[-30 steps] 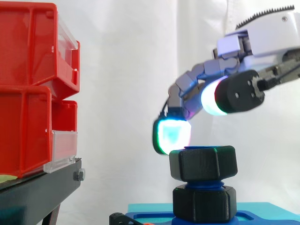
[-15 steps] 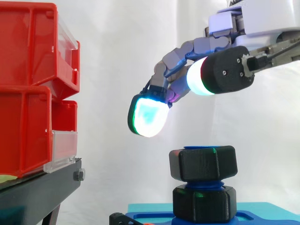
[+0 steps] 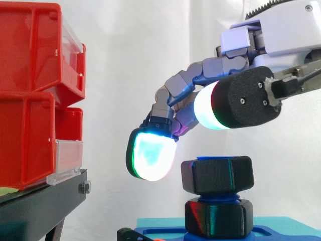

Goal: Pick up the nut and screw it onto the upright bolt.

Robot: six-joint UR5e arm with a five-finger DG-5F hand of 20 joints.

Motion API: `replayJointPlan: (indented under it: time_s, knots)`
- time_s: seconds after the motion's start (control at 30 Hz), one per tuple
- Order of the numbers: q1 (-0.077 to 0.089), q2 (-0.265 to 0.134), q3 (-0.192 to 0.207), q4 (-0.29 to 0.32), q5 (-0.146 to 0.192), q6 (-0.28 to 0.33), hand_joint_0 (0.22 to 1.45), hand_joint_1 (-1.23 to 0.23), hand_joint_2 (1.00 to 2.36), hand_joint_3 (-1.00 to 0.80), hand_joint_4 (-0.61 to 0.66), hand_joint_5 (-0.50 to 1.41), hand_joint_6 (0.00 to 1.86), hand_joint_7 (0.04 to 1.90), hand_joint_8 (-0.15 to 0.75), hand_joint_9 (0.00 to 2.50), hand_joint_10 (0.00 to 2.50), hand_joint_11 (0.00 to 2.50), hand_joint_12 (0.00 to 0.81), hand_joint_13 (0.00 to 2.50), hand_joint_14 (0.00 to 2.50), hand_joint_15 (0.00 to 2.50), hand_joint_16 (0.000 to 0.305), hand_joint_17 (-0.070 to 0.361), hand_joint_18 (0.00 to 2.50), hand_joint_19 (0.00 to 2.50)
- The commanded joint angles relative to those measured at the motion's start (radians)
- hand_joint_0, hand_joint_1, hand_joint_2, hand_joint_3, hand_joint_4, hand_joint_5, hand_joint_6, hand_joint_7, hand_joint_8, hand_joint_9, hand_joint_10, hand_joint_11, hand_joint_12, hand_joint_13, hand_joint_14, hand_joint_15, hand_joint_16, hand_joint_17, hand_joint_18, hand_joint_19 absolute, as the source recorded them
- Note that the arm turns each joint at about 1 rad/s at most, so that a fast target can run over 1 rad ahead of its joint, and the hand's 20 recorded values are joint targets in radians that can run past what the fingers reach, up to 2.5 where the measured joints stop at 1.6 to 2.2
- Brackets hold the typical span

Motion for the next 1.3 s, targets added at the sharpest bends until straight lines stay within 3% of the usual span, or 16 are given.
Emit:
replayJointPlan:
  time_s: [0.0,0.33,0.67,0.9,1.07,1.27]
  knots:
    - [0.007,0.0,-0.001,-0.017,0.002,0.01,0.45,-0.21,1.0,-0.5,0.2,-0.13,0.5,0.84,0.229,0.52,0.0,0.0,0.316,0.42,0.0,0.0,0.035,0.078,0.02,0.0]
    - [0.006,0.0,-0.001,-0.049,-0.002,0.01,0.46,-0.22,1.0,-0.5,0.29,-0.1,0.5,0.99,0.239,0.55,0.0,0.0,0.304,0.47,0.0,0.0,0.029,0.066,0.04,0.0]
    - [-0.013,0.0,-0.001,-0.086,-0.008,0.01,0.47,-0.23,1.0,-0.5,0.28,-0.09,0.5,1.16,0.249,0.58,0.0,0.0,0.283,0.5,0.0,0.0,0.024,0.053,0.05,0.0]
    - [-0.039,0.0,-0.001,-0.103,-0.031,0.007,0.48,-0.23,1.0,-0.5,0.25,-0.07,0.5,1.28,0.255,0.62,0.0,0.0,0.271,0.54,0.0,0.0,0.02,0.046,0.09,0.0]
    - [-0.056,0.0,-0.001,-0.103,-0.048,0.002,0.48,-0.23,1.0,-0.5,0.24,-0.07,0.54,1.25,0.262,0.67,0.0,0.0,0.262,0.59,0.0,0.0,0.018,0.04,0.14,0.0]
    - [-0.065,0.0,0.001,-0.103,-0.056,0.002,0.48,-0.24,1.0,-0.5,0.19,-0.08,0.65,1.12,0.269,0.74,0.0,0.0,0.246,0.65,0.0,0.0,0.015,0.034,0.22,0.0]
